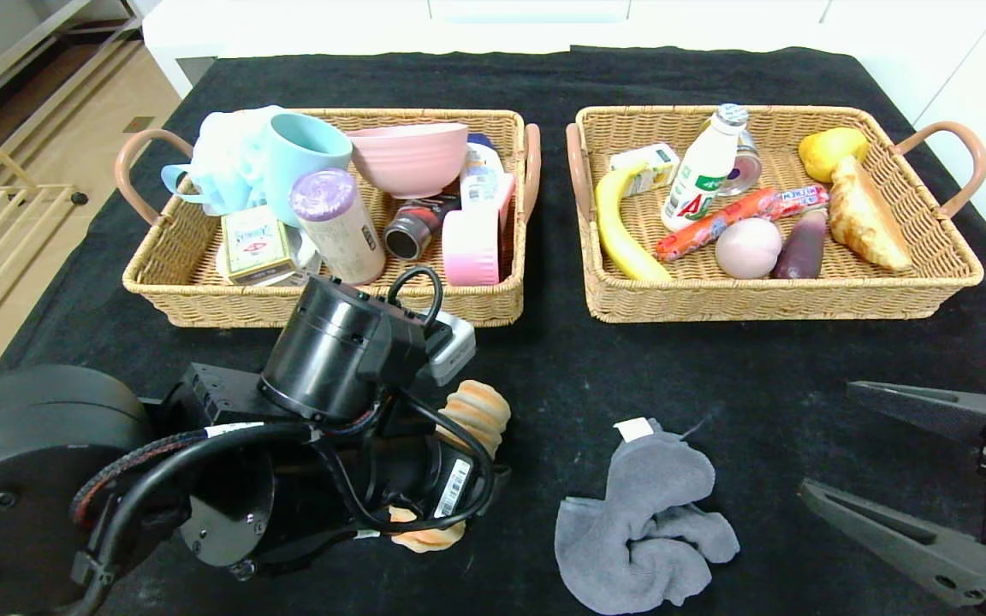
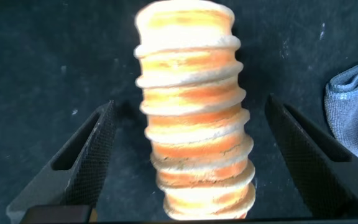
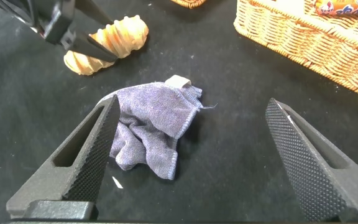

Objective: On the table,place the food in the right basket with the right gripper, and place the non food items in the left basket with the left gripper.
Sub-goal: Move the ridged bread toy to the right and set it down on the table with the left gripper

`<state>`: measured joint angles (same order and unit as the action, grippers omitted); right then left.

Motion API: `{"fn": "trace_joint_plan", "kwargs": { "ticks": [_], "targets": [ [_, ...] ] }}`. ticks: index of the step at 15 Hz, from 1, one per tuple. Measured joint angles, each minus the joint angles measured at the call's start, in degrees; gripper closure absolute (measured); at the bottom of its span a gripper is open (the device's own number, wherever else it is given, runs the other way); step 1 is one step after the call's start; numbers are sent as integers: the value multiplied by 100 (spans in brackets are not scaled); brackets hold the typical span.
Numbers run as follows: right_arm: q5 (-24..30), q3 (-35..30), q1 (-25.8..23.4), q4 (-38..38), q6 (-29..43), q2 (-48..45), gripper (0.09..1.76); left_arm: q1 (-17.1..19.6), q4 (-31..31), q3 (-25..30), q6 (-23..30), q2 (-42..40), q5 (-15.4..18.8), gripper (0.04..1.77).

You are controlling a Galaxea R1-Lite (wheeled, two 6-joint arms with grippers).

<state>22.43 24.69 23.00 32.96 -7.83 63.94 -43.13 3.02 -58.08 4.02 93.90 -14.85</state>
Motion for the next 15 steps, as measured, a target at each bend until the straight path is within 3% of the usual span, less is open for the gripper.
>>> {"fn": "trace_joint_plan", "kwargs": {
  "ticks": [2,3,6,10,11,15],
  "targets": [
    [-2,0,0,-2,0,-5,14,-15,9,6,-9,56,-15,9],
    [2,-5,0,-2,0,-7,14,-17,6,9,-9,80,-17,20],
    [0,-10,0,-2,0,-11,14,-22,11,9,-17,135,-20,70],
    [2,0,0,-2,-2,-11,14,-20,9,-11,-17,171,-17,111],
    [2,0,0,-2,0,-13,14,-20,9,-11,-20,177,-17,139],
    [0,-18,1,-2,-7,-33,14,-20,6,-24,-20,215,-24,146]
  ]
}}
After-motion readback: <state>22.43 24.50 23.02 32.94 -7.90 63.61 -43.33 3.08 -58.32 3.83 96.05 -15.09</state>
